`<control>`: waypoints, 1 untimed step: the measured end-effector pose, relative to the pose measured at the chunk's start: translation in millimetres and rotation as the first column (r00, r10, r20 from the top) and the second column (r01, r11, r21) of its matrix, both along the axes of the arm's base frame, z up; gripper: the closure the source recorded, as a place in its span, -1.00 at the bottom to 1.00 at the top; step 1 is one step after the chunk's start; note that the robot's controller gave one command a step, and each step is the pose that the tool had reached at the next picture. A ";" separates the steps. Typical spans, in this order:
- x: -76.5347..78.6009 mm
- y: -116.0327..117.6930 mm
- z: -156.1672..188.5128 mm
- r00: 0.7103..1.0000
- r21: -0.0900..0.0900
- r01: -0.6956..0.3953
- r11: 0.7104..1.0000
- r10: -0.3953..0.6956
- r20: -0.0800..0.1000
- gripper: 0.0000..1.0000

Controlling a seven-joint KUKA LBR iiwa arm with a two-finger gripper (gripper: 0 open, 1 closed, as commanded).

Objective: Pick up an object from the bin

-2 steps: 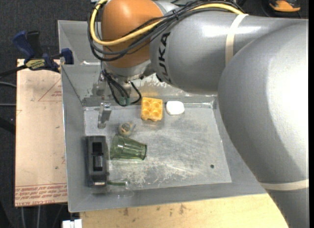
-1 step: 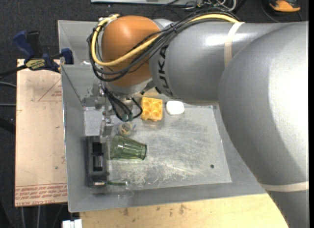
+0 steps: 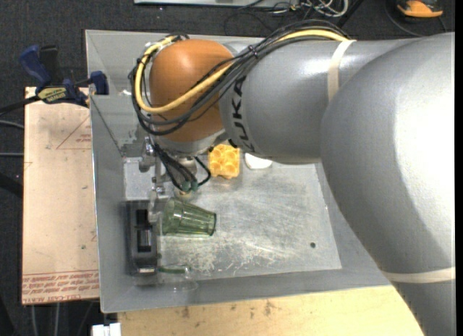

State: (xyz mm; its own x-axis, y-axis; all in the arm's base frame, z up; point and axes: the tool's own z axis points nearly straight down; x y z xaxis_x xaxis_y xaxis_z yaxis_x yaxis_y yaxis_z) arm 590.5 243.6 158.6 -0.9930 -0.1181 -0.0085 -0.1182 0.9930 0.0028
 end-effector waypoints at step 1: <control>5.3 6.3 -36.0 1.000 -0.003 -0.016 1.000 0.016 -0.011 -1.00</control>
Offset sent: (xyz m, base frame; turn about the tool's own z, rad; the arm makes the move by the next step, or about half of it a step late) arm -0.0360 -0.0075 -0.0678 0.3699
